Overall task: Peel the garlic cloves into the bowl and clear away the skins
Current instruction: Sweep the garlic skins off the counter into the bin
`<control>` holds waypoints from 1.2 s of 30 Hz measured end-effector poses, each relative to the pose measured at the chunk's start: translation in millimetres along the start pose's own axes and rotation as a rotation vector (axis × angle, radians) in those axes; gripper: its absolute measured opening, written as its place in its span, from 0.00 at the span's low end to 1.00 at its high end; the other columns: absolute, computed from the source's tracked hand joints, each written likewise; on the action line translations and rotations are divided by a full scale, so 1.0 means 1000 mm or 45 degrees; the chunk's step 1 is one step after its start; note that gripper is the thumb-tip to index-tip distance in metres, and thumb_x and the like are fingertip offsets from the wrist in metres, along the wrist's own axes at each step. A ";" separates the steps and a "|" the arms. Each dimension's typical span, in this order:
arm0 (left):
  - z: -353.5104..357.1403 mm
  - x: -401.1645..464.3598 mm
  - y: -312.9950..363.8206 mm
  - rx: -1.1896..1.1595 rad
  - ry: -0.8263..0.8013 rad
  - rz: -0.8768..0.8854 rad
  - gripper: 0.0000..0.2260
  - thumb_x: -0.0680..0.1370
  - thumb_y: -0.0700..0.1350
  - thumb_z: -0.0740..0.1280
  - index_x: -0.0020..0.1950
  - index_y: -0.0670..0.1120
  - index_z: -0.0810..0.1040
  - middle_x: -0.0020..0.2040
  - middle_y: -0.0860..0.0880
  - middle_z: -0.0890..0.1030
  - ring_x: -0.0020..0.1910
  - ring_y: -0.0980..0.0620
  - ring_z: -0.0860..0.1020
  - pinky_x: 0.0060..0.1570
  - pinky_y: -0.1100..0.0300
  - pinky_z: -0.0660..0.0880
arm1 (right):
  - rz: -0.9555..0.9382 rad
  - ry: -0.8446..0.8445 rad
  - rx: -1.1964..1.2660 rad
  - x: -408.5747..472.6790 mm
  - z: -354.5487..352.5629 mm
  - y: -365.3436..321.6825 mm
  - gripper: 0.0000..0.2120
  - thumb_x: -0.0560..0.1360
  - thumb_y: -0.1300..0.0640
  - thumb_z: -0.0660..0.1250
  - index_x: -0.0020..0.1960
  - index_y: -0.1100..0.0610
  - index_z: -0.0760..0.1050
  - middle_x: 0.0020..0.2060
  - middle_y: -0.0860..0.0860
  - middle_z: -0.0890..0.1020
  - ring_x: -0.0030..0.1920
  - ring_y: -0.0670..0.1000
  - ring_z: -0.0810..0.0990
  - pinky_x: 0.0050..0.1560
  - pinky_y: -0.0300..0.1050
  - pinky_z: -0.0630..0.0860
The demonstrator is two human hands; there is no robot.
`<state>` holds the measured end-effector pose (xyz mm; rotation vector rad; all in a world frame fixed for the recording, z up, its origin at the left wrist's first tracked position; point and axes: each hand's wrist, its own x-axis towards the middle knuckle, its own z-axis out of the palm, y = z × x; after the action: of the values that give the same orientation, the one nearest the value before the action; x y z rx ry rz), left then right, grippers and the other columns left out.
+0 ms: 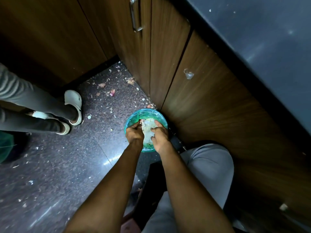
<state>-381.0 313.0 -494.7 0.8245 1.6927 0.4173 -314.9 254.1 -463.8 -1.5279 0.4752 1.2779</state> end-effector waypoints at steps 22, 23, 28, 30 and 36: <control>-0.006 -0.266 0.103 -0.537 -0.299 0.630 0.12 0.86 0.45 0.64 0.44 0.48 0.82 0.42 0.48 0.85 0.40 0.57 0.81 0.46 0.59 0.79 | -1.365 0.061 -0.886 -0.239 -0.093 -0.111 0.12 0.79 0.67 0.67 0.60 0.61 0.85 0.54 0.54 0.87 0.55 0.48 0.85 0.61 0.40 0.79; -0.009 -0.282 0.114 -0.622 -0.359 0.627 0.12 0.86 0.46 0.63 0.46 0.48 0.82 0.45 0.45 0.85 0.43 0.54 0.83 0.48 0.58 0.81 | -1.431 0.079 -0.859 -0.254 -0.099 -0.115 0.12 0.79 0.67 0.68 0.60 0.61 0.85 0.55 0.54 0.87 0.55 0.48 0.85 0.61 0.40 0.79; -0.018 -0.356 0.159 -0.775 -0.595 0.750 0.16 0.88 0.51 0.57 0.61 0.41 0.79 0.56 0.39 0.84 0.53 0.45 0.85 0.54 0.55 0.82 | -1.648 0.121 -0.721 -0.317 -0.124 -0.145 0.12 0.81 0.60 0.68 0.62 0.55 0.84 0.56 0.48 0.87 0.58 0.43 0.84 0.64 0.45 0.80; -0.016 -0.383 0.171 -0.752 -0.706 0.789 0.23 0.88 0.54 0.56 0.68 0.37 0.77 0.60 0.40 0.83 0.58 0.46 0.84 0.60 0.53 0.81 | -1.724 0.161 -0.645 -0.342 -0.139 -0.158 0.12 0.81 0.59 0.69 0.63 0.54 0.84 0.56 0.46 0.87 0.57 0.42 0.84 0.62 0.42 0.80; 0.032 -0.449 0.194 -0.076 -0.895 1.331 0.25 0.87 0.58 0.53 0.78 0.44 0.71 0.76 0.49 0.73 0.76 0.55 0.69 0.77 0.60 0.59 | -1.966 0.685 -0.679 -0.396 -0.242 -0.197 0.15 0.83 0.57 0.68 0.68 0.60 0.81 0.62 0.53 0.85 0.61 0.49 0.83 0.67 0.39 0.74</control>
<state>-245.0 123.3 -63.6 1.5605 0.5022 0.7514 -181.0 -1.3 -50.5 -1.9286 -0.7389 -0.2664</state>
